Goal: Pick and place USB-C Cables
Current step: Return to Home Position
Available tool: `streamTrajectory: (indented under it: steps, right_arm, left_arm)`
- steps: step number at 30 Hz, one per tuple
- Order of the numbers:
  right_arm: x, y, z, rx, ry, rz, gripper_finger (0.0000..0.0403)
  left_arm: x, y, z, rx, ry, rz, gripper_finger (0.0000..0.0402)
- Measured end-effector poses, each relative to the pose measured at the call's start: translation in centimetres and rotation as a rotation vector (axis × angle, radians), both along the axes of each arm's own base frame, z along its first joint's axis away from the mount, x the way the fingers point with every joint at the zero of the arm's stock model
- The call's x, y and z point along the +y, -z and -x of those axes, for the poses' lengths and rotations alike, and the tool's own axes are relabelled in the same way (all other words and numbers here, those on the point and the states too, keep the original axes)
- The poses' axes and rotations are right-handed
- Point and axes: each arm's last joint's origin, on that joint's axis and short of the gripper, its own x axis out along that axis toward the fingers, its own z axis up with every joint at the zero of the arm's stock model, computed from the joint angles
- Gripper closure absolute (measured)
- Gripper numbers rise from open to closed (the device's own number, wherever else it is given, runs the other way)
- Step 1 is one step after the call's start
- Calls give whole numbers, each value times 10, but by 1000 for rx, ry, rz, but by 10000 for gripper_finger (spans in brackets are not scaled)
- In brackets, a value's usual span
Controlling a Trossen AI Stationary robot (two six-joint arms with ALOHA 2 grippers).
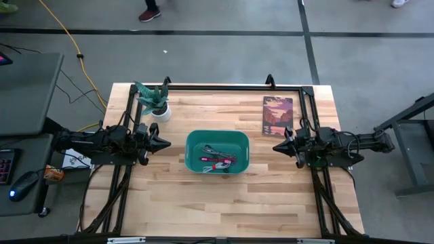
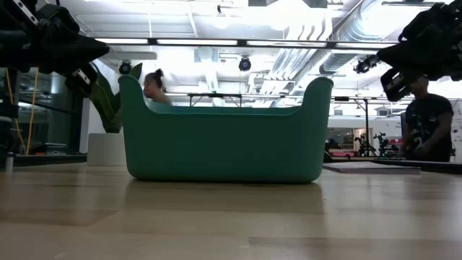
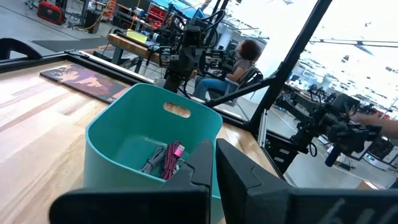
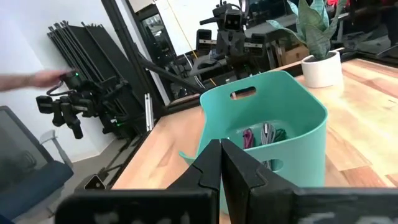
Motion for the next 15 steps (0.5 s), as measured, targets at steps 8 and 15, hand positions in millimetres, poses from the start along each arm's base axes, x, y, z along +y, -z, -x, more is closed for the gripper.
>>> streamTrajectory:
  steps: [8, 15]
  right_arm:
    - [0, 0, 0, 1, 2, -4, 403]
    - [0, -2, 2, -26, 3, -7, 402]
  left_arm:
    - [0, 0, 0, 0, 0, 0, 401]
    - [0, 0, 0, 0, 0, 0, 401]
